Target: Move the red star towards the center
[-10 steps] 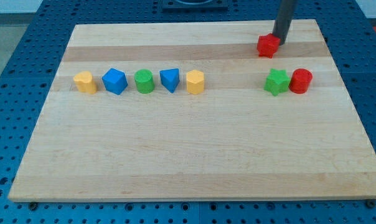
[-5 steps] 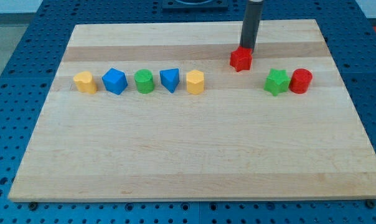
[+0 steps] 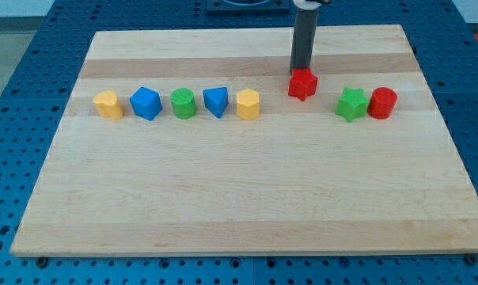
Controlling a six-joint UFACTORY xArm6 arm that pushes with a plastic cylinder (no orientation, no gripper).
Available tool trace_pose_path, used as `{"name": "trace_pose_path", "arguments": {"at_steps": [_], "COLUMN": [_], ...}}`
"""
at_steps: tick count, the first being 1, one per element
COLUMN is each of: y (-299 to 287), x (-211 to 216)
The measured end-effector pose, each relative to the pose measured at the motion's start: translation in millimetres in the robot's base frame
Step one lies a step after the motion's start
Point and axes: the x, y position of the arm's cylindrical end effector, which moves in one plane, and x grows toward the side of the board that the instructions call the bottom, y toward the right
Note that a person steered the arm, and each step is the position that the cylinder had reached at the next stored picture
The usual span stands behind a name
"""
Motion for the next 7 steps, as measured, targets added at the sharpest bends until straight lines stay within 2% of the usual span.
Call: {"name": "trace_pose_path", "arguments": {"at_steps": [4, 7], "y": [0, 0], "x": [37, 37]}}
